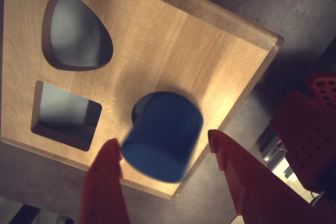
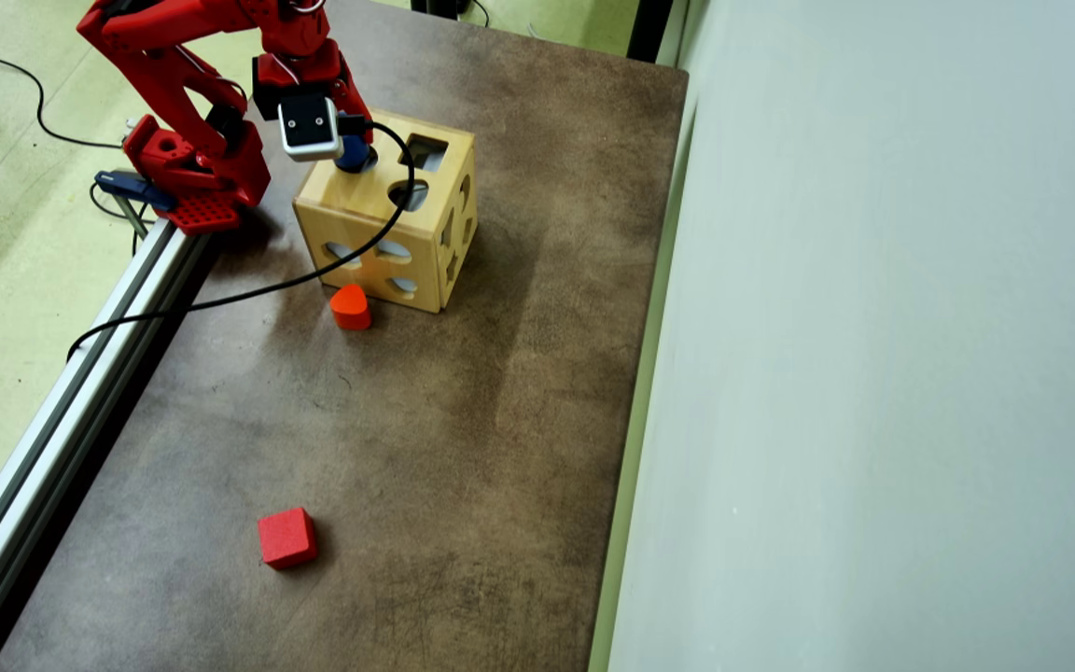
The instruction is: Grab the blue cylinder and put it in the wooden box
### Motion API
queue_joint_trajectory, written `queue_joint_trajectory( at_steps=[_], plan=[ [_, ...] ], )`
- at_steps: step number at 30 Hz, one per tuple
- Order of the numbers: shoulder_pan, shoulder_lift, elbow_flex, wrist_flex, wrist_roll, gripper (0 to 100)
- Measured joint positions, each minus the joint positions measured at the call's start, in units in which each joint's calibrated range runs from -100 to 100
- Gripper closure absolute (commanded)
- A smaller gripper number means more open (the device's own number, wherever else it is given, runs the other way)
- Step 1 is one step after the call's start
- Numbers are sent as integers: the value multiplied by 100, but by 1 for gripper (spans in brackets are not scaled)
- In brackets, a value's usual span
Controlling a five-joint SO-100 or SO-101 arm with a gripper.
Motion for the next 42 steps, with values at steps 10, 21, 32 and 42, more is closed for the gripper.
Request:
queue_joint_trajectory(
  at_steps=[10,21,32,42],
  plan=[
    [0,0,0,0,0,70],
    [0,-1144,-767,0,0,70],
    [22,-2898,-1300,0,0,70],
    [22,-5161,-1318,0,0,70]
  ],
)
